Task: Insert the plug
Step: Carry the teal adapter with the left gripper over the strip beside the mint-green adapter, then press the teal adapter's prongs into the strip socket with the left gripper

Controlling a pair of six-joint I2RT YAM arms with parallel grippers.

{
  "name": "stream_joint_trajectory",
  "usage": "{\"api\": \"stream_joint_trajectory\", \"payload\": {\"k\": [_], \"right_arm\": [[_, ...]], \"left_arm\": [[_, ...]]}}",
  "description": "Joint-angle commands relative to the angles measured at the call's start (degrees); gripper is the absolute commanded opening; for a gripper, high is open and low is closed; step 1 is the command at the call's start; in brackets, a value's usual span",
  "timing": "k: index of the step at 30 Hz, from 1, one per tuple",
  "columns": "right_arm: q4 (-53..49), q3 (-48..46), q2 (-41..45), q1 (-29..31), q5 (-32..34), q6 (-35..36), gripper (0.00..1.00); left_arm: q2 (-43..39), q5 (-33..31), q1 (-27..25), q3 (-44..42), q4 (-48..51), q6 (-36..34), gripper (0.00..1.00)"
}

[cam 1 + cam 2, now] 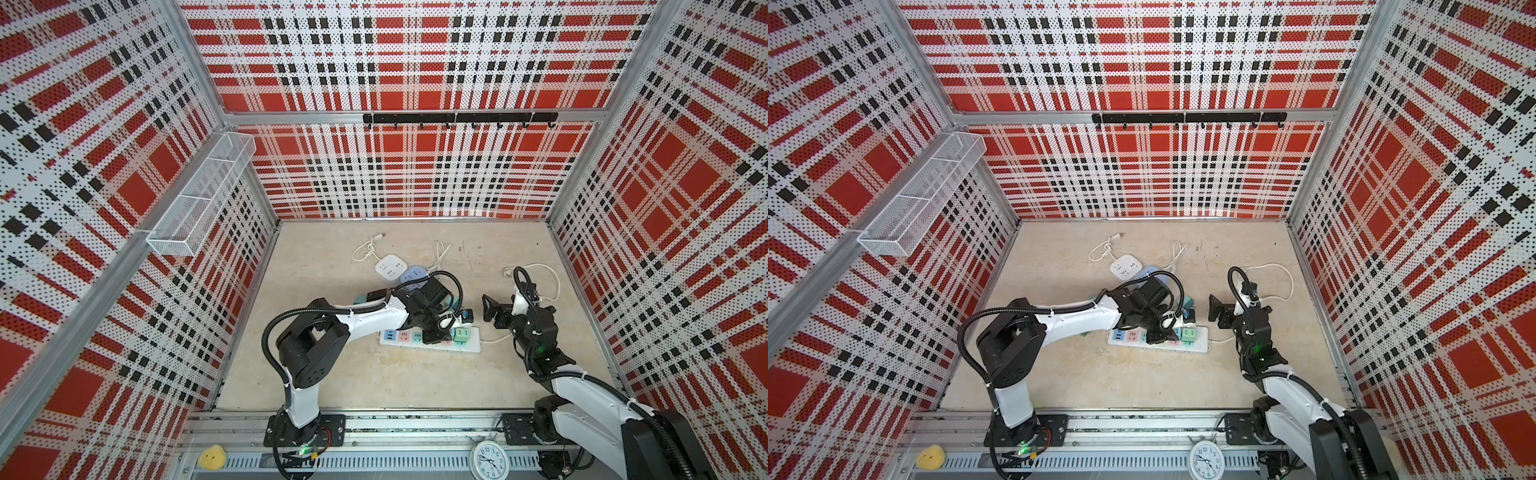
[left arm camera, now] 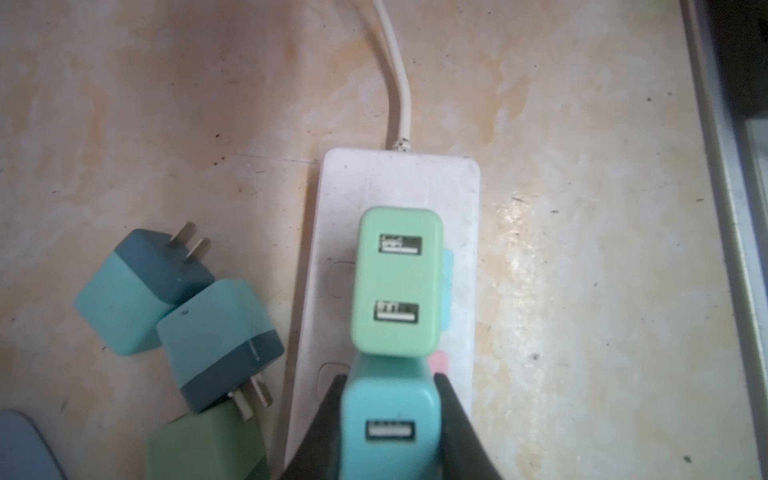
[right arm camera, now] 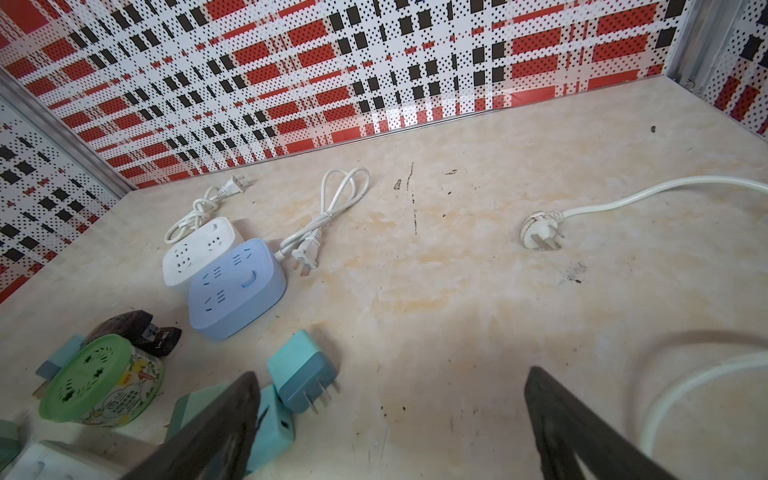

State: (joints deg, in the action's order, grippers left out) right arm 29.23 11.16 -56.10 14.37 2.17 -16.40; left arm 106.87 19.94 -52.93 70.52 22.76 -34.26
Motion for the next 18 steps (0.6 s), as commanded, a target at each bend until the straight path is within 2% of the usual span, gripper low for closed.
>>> {"api": "stream_joint_trajectory", "payload": {"k": [1, 8, 18], "right_arm": [[1.37, 0.36, 1.60, -0.14, 0.55, -0.82, 1.00], [0.39, 1.08, 1.05, -0.16, 0.60, -0.91, 1.00], [0.30, 1.41, 0.34, -0.17, 1.15, -1.16, 1.00]], "left_arm": [[-0.10, 1.84, -1.57, -1.44, 0.85, 2.42, 0.00], [1.97, 1.35, 0.59, -1.96, 1.15, 4.33, 0.00], [6.54, 3.67, 1.68, -2.93, 2.75, -0.87, 0.00]]}}
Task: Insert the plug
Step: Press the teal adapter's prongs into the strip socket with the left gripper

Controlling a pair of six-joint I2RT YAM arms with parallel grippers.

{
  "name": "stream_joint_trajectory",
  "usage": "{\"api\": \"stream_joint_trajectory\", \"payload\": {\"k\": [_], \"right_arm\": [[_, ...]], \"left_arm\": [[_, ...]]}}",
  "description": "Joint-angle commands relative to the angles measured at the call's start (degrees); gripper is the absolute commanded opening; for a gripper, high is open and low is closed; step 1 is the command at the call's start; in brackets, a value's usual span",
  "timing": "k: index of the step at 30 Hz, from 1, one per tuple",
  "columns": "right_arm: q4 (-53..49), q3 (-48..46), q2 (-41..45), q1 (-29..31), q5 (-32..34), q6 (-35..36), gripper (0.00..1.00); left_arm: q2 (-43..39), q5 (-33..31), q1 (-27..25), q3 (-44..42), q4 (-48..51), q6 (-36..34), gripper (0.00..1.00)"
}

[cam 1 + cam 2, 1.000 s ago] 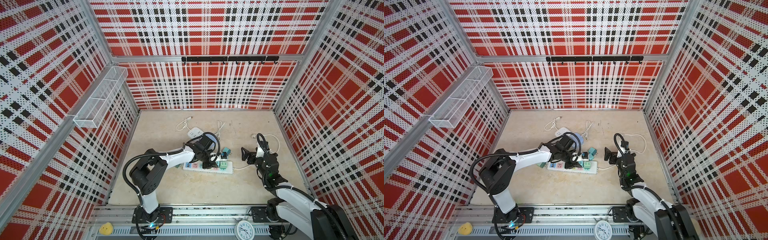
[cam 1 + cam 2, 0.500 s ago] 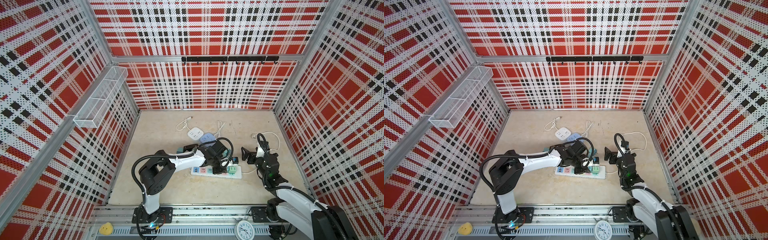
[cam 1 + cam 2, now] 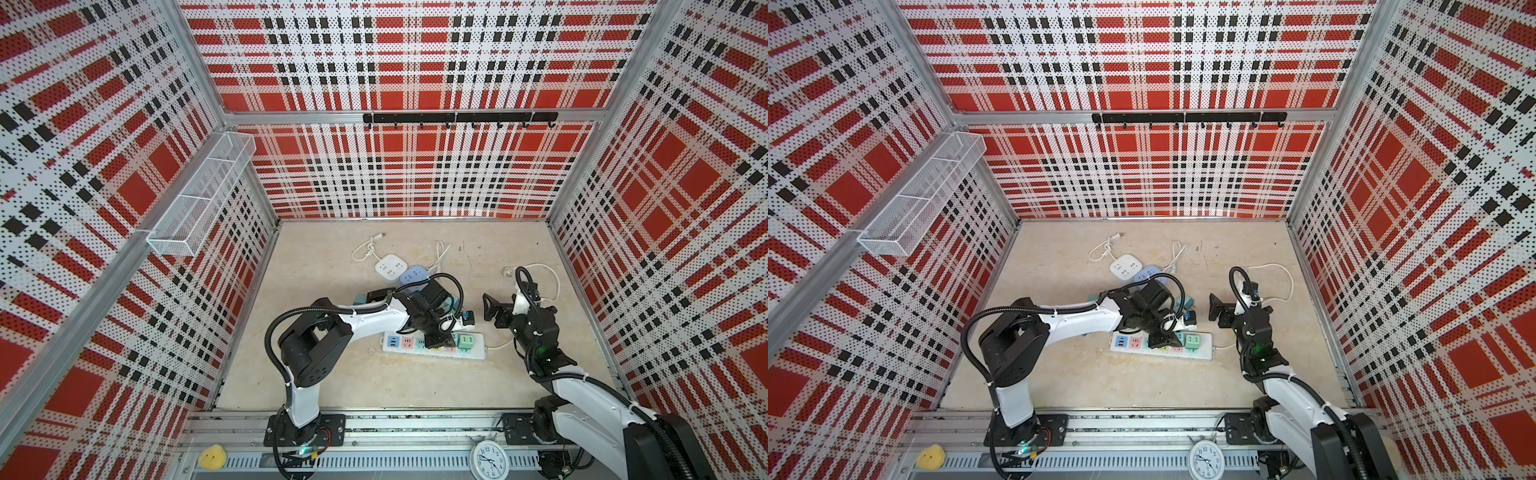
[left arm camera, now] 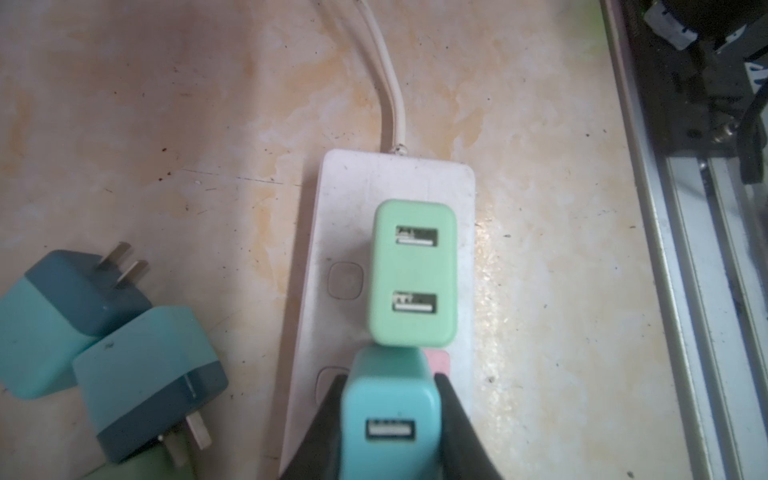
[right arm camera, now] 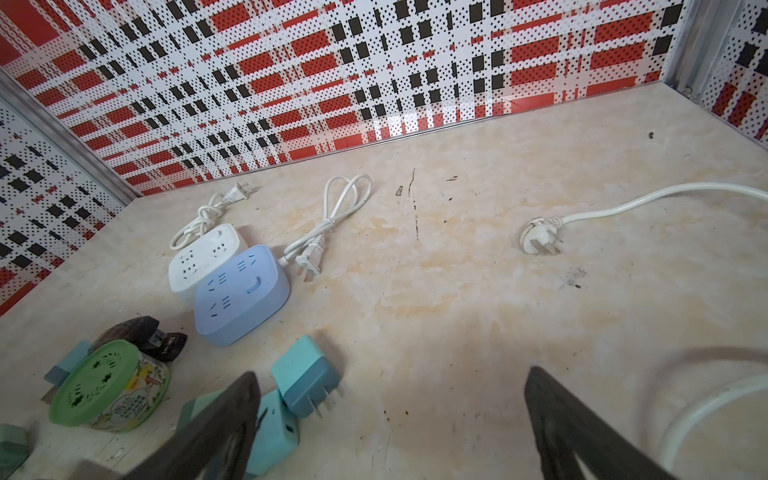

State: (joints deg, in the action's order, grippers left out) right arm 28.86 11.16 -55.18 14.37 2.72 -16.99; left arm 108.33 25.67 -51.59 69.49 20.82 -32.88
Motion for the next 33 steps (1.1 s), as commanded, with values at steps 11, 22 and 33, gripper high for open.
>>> {"api": "stream_joint_trajectory", "payload": {"k": [11, 22, 33], "right_arm": [[0.36, 1.85, -1.25, -0.18, 0.54, -0.59, 1.00], [-0.15, 2.07, -1.15, -0.18, 0.16, -0.44, 1.00], [0.26, 2.10, -1.46, -0.20, 0.27, -0.47, 1.00]], "left_arm": [[3.26, -5.61, -1.50, -2.43, 6.98, -4.82, 0.00], [1.43, -4.69, -0.79, 3.92, 11.07, -6.83, 0.27], [-1.14, -2.49, -0.57, 5.38, 11.78, -7.43, 0.99]]}}
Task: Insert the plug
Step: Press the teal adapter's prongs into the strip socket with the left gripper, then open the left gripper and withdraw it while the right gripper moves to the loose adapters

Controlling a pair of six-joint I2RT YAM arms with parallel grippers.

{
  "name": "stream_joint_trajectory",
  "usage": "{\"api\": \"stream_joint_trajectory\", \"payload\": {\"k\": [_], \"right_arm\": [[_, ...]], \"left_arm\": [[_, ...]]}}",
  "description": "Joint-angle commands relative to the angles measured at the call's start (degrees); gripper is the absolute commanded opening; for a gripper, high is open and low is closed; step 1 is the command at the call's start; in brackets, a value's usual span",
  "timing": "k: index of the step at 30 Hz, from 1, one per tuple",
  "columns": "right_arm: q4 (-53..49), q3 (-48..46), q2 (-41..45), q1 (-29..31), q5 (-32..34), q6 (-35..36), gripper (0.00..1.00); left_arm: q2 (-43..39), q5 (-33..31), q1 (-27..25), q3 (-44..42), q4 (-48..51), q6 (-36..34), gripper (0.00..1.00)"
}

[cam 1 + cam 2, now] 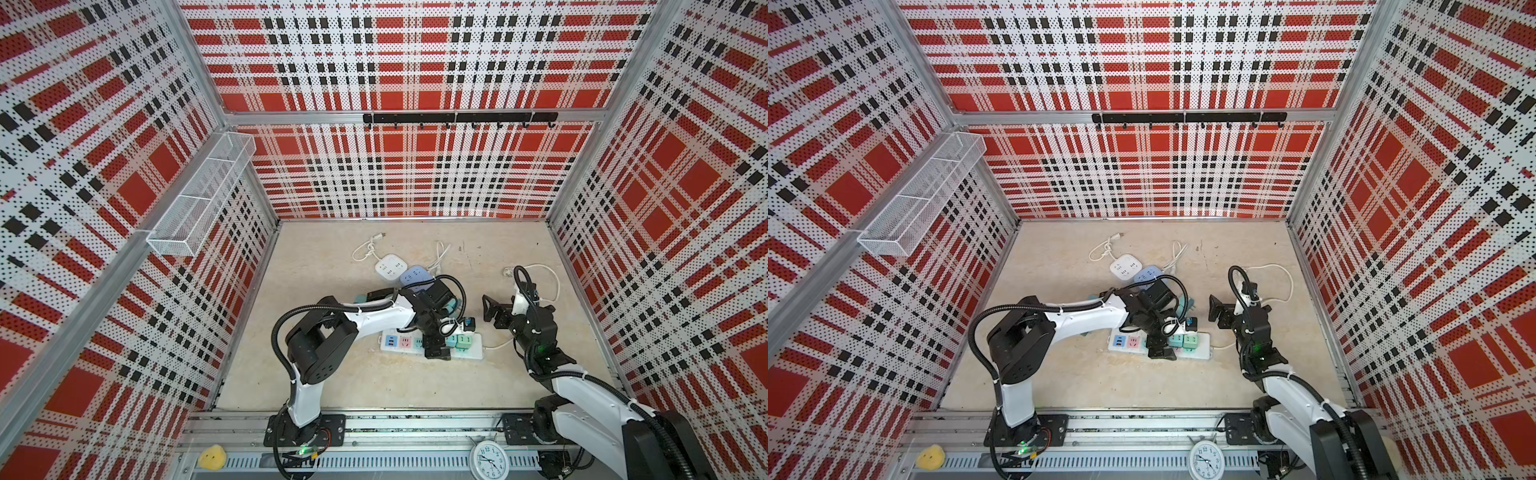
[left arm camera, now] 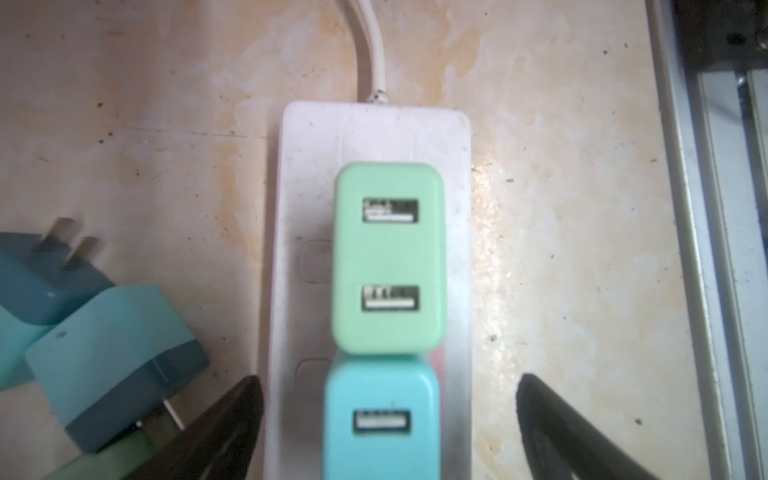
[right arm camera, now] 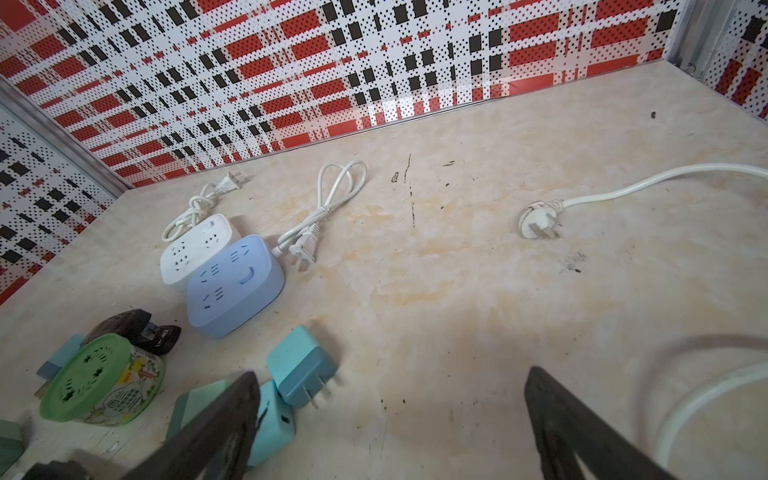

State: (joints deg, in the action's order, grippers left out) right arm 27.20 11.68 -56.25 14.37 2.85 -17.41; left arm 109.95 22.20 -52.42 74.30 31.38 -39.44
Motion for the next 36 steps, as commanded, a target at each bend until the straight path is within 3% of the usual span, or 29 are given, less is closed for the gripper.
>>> {"api": "stream_joint_trajectory", "payload": {"k": [1, 5, 9, 13, 16, 19, 23, 27, 28, 29, 30, 36], "right_arm": [[1.85, 1.67, -0.53, -0.20, -0.02, -0.02, 1.00], [1.28, 1.68, -0.05, -0.18, -0.87, 0.36, 1.00], [0.83, 1.85, -0.07, -0.13, -0.15, 0.10, 1.00], [-0.29, 3.26, -1.50, -0.15, -0.51, 0.19, 1.00], [-4.68, 6.60, -3.54, -0.01, -2.56, -0.16, 1.00], [-11.79, 11.25, -6.02, 0.53, -6.75, -3.62, 0.93], [-20.69, 18.37, -9.73, 6.49, -6.49, -3.96, 0.84], [-28.32, 24.84, -14.34, 12.11, -5.21, -3.76, 0.71], [-30.18, 26.40, -15.83, 12.75, -4.97, -3.74, 0.71], [-31.70, 27.54, -17.15, 13.04, -5.04, -3.36, 0.71], [-33.09, 28.75, -18.73, 13.21, -5.05, -3.03, 0.71], [-40.08, 35.62, -28.85, 13.66, -4.72, -1.57, 0.69]], "left_arm": [[-5.08, 1.40, 0.25, -0.25, 0.45, -0.38, 0.99], [-18.21, -4.39, -0.70, -7.48, -6.64, 4.33, 0.99], [-35.65, -12.02, 0.46, -20.54, -21.10, 14.19, 0.99], [-54.39, -15.16, 5.62, -35.61, -35.39, 27.24, 0.99], [-66.54, -21.96, 10.91, -46.40, -42.93, 38.10, 0.99], [-74.41, -19.99, 17.42, -54.35, -45.97, 42.90, 0.99], [-77.43, -20.86, 24.42, -61.16, -49.17, 47.83, 0.99], [-76.22, -31.66, 28.26, -66.19, -52.75, 52.67, 0.99], [-75.79, -34.60, 29.04, -66.96, -52.80, 54.85, 0.99], [-75.36, -35.70, 29.75, -67.63, -53.02, 50.82, 0.99], [-74.85, -35.95, 30.45, -68.50, -53.65, 57.71, 0.99], [-71.67, -36.06, 32.65, -70.97, -57.99, 58.95, 0.99]]}}
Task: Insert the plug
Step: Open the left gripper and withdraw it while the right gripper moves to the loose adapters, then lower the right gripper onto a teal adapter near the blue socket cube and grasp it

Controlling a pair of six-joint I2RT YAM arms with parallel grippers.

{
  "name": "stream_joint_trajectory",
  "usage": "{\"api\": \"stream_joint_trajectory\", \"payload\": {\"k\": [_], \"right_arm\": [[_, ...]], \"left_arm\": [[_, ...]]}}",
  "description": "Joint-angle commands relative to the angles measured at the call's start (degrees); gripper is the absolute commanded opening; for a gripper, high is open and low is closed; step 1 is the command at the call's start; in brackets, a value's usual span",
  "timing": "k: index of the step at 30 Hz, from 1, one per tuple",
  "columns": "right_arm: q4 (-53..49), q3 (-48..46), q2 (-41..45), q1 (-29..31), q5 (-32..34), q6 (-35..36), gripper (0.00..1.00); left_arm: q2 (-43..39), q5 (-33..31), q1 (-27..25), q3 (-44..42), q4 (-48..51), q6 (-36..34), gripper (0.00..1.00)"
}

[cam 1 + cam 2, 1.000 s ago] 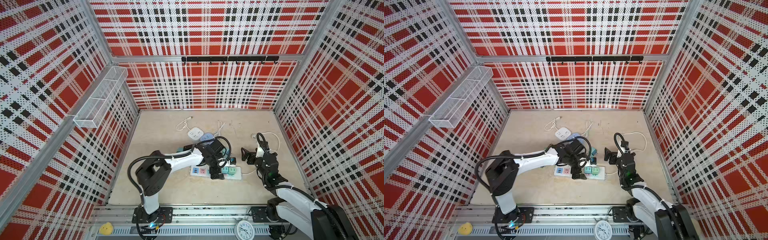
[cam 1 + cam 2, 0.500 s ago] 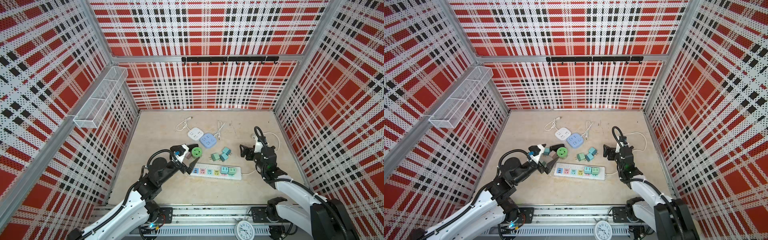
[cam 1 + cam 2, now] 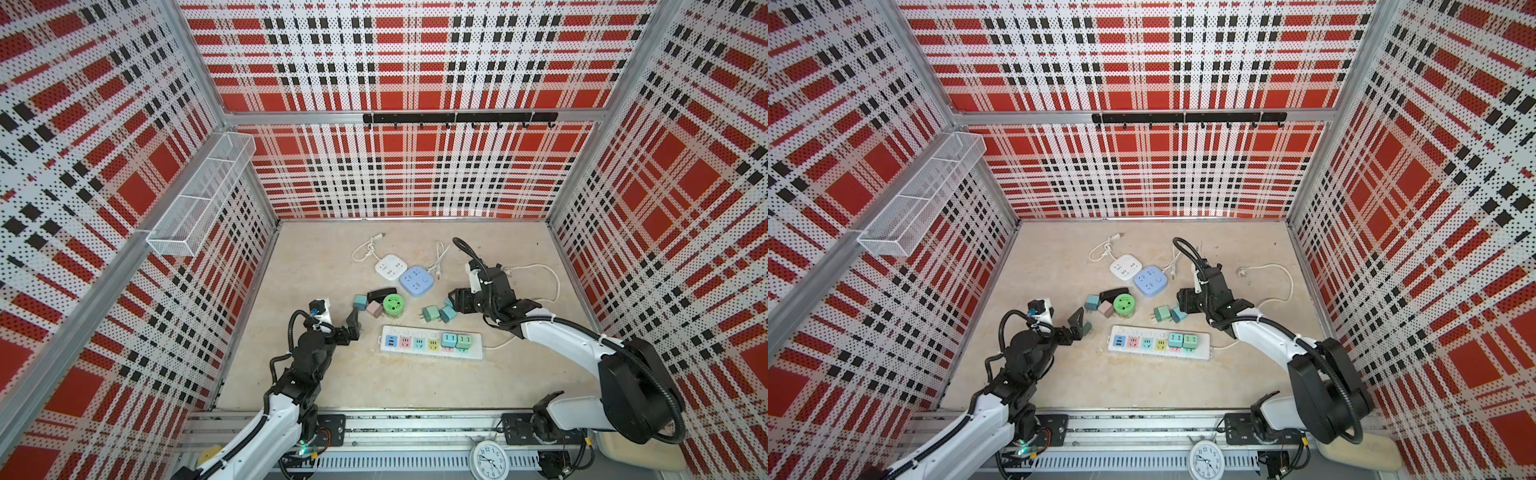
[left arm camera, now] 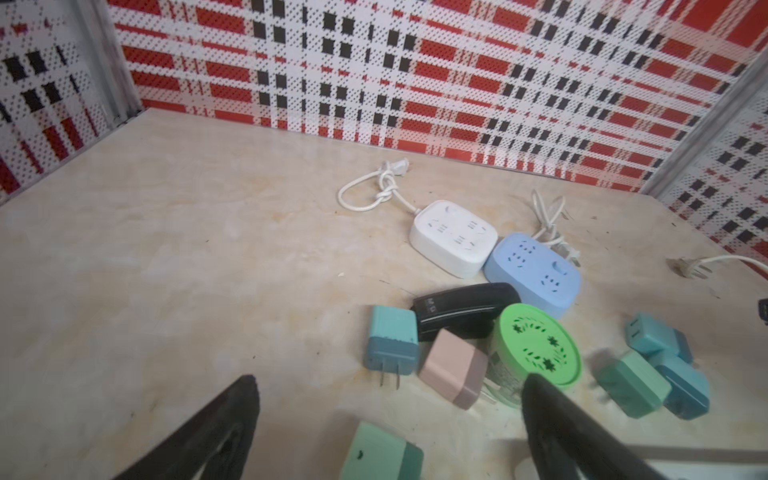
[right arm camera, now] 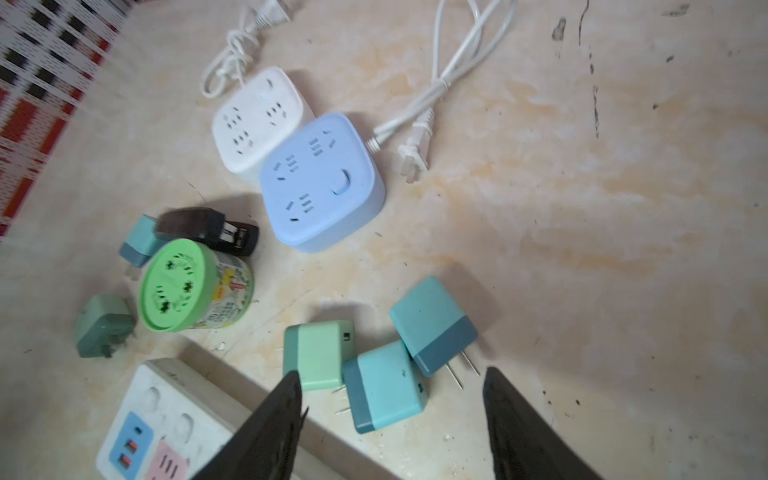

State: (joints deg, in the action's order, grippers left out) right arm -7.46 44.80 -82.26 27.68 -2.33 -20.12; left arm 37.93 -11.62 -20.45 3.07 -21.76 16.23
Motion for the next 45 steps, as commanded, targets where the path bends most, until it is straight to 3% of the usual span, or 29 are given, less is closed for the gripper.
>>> {"api": "stream_joint_trajectory", "payload": {"k": [1, 11, 24, 26, 40, 45], "right_arm": [[-5.83, 3.28, -4.26, 0.77, 0.86, 1.13, 0.69], [-9.24, 6.32, -10.40, 5.32, 6.53, 0.61, 0.77], [-9.89, 2.61, -9.17, 6.39, 12.60, -0.11, 0.78], [-9.94, 2.83, -9.56, 5.80, 15.12, -0.14, 0.78], [-6.22, 8.40, -15.42, -2.83, 12.13, 0.22, 0.73], [-7.02, 9.22, -13.56, -3.16, 11.58, 1.02, 0.73]], "left_arm": [[0.72, -2.63, 0.67, 0.38, -4.65, 3.58, 0.99], [-0.31, -0.36, 0.76, 0.84, -1.77, 3.86, 0.99], [0.30, 0.96, 0.67, 1.24, -1.61, 3.90, 0.99], [0.39, 1.07, 0.68, 1.25, -1.62, 3.91, 0.99], [1.27, 1.59, 0.72, 1.68, -1.49, 3.77, 0.99], [1.18, 1.34, 0.67, 1.59, -1.45, 3.89, 0.99]]}}
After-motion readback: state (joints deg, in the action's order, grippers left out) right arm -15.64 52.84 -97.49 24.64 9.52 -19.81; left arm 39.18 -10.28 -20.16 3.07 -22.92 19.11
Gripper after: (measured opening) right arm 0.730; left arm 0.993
